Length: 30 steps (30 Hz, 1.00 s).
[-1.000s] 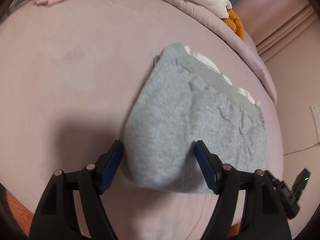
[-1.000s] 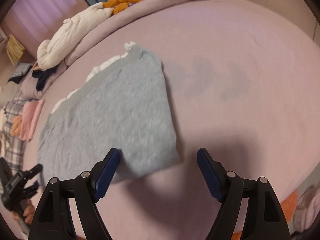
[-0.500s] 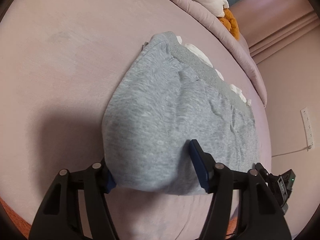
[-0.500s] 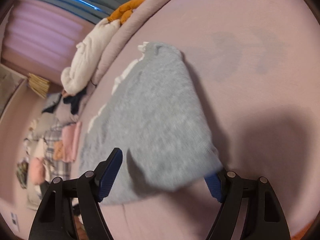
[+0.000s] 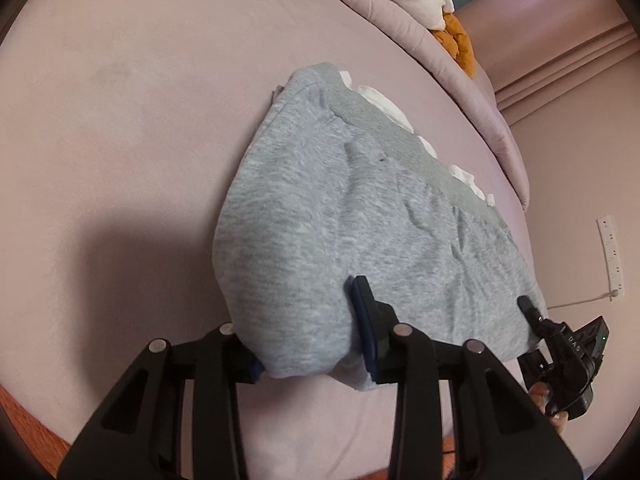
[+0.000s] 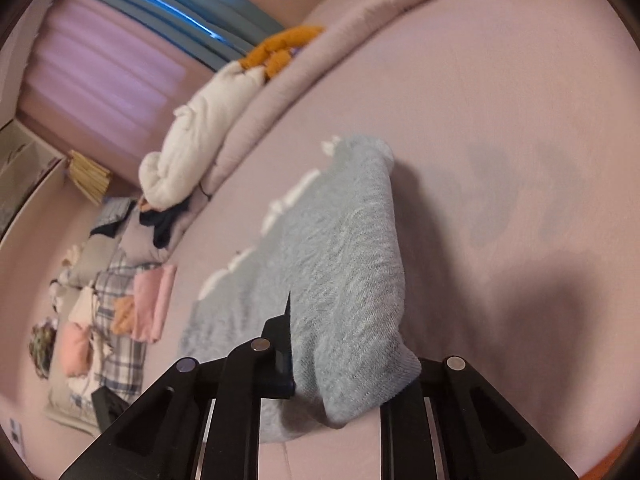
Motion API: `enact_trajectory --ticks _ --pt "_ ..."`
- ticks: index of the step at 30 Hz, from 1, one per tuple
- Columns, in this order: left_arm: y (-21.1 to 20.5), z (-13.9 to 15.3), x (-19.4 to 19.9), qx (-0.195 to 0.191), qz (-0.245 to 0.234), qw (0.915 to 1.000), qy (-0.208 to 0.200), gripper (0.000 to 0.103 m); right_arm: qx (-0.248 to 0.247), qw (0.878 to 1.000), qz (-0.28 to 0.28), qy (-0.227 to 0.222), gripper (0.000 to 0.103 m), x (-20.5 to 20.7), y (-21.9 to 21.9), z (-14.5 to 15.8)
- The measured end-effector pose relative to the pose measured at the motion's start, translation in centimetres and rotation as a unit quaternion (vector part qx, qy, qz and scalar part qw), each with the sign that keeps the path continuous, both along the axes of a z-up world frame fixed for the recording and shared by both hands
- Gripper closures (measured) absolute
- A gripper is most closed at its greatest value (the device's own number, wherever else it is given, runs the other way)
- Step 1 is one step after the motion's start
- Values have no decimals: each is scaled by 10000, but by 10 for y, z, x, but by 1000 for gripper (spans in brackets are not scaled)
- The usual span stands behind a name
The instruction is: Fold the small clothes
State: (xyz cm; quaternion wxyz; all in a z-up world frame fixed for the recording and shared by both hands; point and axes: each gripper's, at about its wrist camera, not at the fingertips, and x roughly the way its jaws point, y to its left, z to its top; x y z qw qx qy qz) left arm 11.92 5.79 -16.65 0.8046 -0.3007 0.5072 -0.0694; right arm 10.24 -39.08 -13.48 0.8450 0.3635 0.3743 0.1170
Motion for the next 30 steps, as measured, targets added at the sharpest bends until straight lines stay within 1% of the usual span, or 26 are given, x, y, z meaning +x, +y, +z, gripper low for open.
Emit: enact_trajectory --ticks 3,6,9,11,13,15,16,17,19,21,23,27,30 --pt "-11 3 -6 -148 -267 9995 29 68 -125 9997 -182 -60 85 -7 -13 14" --pt "-27 5 -12 -170 -566 9982 69 67 -227 9992 -319 -90 85 -12 -25 23" --pt "-42 7 -15 -195 -820 9964 91 67 -526 9973 -504 -115 85 -20 -35 31" --pt "-47 9 -15 -104 -870 9961 122 67 -733 9954 -602 -102 85 -22 -38 33" --pt "-49 13 -15 103 -859 9962 96 65 -970 9934 -610 -30 85 -20 -35 33" --pt "-47 20 -16 281 -810 9963 -11 63 -1203 9912 -549 6 85 -16 -26 32" --pt "-44 23 -16 389 -754 9964 -64 62 -1409 9887 -508 4 85 -14 -19 34" --pt "-43 26 -16 476 -710 9963 -90 58 -1658 9851 -460 -40 85 -13 -10 38" --pt "-37 31 -19 665 -598 9958 -173 55 -2035 9780 -398 -213 85 -11 5 46" --pt "-33 34 -23 781 -519 9953 -233 53 -2345 9708 -192 -460 85 -9 28 57" --pt "-29 36 -26 870 -430 9950 -247 53 -2451 9676 9 -611 85 -8 42 64" --pt "-17 37 -31 783 -264 9963 -229 52 -2724 9560 514 -960 85 -7 80 79" --pt "-16 40 -32 840 -173 9960 -256 51 -2898 9464 940 -1074 85 -3 107 82"
